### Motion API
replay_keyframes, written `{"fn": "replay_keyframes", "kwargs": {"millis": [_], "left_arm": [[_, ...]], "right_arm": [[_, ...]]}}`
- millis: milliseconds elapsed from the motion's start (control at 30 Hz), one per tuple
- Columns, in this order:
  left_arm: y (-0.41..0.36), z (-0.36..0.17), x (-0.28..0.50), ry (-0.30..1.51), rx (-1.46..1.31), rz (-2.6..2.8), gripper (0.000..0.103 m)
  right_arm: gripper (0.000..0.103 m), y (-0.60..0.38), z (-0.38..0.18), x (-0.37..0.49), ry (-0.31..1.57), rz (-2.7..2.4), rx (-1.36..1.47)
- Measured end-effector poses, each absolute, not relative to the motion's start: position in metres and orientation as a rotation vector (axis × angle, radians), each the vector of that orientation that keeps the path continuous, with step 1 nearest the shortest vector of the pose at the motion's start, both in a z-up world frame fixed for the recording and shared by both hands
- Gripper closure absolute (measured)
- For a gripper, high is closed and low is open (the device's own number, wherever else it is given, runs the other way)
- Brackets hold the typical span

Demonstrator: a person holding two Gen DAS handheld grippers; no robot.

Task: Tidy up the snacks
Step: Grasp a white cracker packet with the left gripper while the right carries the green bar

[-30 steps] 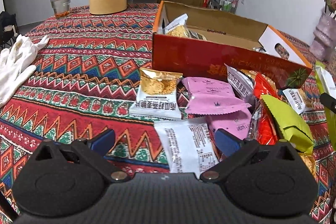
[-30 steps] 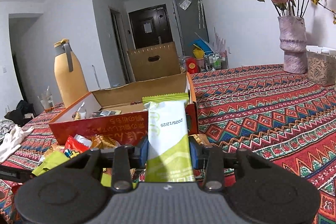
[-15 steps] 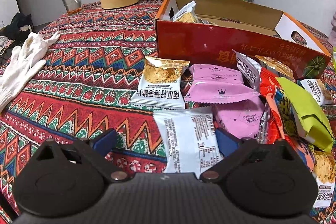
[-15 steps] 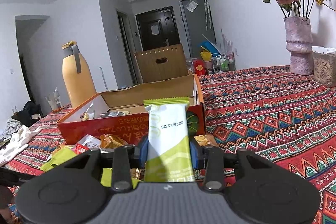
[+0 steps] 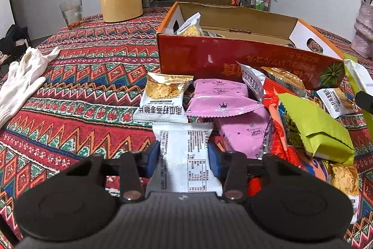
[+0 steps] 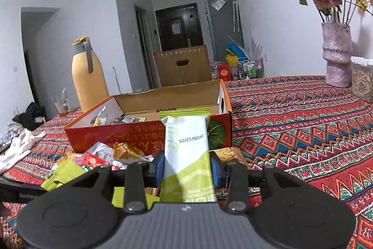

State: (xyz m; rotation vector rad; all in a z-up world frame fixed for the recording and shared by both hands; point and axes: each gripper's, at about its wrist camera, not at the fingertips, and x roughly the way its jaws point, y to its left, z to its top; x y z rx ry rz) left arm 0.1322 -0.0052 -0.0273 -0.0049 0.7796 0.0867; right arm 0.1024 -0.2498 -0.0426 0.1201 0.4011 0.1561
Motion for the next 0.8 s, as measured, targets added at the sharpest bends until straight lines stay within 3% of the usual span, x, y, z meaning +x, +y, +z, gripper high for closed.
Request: {"fn": "replay_keyframes", "kwargs": {"millis": [800], "left_arm": [[0.014, 0.038, 0.126, 0.581, -0.011, 0.056, 0.06]], "right_arm": [[0.065, -0.234, -0.001, 0.099, 0.31, 0.159, 0.067]]}}
